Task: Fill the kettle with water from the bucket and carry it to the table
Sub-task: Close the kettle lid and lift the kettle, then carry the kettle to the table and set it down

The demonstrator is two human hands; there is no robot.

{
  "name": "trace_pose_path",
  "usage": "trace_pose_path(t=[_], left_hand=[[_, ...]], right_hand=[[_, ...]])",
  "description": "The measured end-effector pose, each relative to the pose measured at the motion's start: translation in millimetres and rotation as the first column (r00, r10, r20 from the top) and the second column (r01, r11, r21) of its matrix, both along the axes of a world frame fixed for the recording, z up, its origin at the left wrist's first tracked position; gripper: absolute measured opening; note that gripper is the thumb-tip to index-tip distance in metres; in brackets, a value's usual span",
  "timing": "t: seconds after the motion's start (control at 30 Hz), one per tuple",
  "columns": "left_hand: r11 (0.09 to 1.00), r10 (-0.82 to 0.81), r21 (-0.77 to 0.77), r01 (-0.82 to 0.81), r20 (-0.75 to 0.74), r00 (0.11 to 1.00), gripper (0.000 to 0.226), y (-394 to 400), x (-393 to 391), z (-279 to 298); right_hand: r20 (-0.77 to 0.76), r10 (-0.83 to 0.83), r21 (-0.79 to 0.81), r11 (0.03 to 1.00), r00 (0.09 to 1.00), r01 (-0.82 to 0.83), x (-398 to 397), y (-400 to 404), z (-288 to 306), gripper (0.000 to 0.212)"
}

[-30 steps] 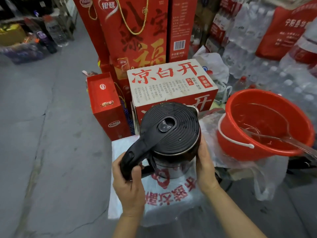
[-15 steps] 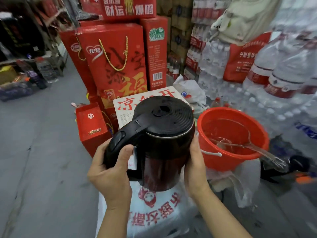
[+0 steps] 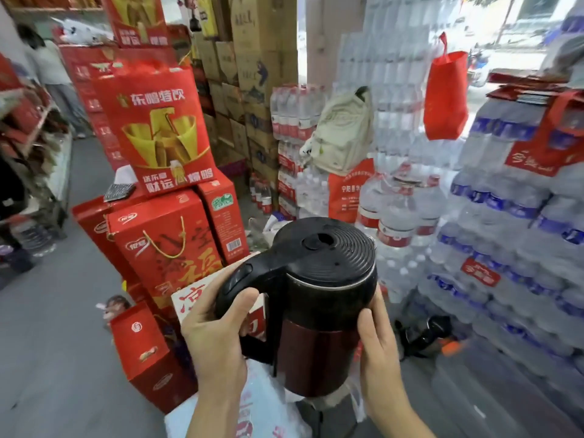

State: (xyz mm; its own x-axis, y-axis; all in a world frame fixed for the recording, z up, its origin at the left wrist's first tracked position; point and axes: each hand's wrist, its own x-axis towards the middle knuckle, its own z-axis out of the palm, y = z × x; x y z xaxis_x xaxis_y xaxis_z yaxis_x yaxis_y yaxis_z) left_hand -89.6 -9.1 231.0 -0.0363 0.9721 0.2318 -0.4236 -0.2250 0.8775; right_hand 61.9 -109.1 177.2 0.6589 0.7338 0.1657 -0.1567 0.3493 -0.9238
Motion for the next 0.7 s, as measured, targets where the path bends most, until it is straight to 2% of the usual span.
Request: trace_pose_path(t=[0.07,0.17,0.3,0.4,0.47,0.53,0.63,0.7], left_hand=[[0.998,-0.063,-0.010,0.063,0.006,0.998,0.045,-9.2,23.0,24.6],[0.986,-0.167,-0.018,0.168,0.022,0.986,0.048,-26.8,57.0,48.9],[0.945,-0.328,0.005,0.328,0.011,0.945,0.035,-56.3,97.4,67.3],[0.887,-0.461,-0.025,0.461,0.026,0.887,0.033,-75.2,123.9,73.0],[0.827,-0.560,-0.043,0.561,0.023,0.828,0.034,-85.9,140.5,71.7],[0.744,-0.665,-0.060,0.666,0.038,0.746,0.046,-95.8,157.2,68.9],[0.584,-0.807,-0.089,0.806,0.040,0.589,0.068,-117.9,181.5,63.7],[0.458,-0.881,-0.101,0.883,0.081,0.466,0.079,-137.5,198.3,63.4]], right_hand=[[0.021,-0.031,0.017,0.999,0.999,0.031,17.2,-17.7,26.6,0.106],[0.029,-0.099,0.047,0.994,0.995,0.098,41.7,-46.2,53.5,0.105],[0.013,-0.217,0.074,0.974,0.976,0.216,64.7,-91.9,70.7,0.073],[0.016,-0.347,0.072,0.936,0.938,0.345,74.7,-126.1,76.0,0.069],[0.011,-0.431,0.072,0.901,0.902,0.429,77.0,-147.3,77.2,0.067],[0.008,-0.520,0.073,0.852,0.854,0.518,76.4,-167.9,77.7,0.064],[-0.020,-0.652,0.044,0.757,0.758,0.652,71.4,-199.7,74.0,0.064],[-0.023,-0.737,0.009,0.676,0.676,0.737,64.8,-223.7,72.9,0.075]])
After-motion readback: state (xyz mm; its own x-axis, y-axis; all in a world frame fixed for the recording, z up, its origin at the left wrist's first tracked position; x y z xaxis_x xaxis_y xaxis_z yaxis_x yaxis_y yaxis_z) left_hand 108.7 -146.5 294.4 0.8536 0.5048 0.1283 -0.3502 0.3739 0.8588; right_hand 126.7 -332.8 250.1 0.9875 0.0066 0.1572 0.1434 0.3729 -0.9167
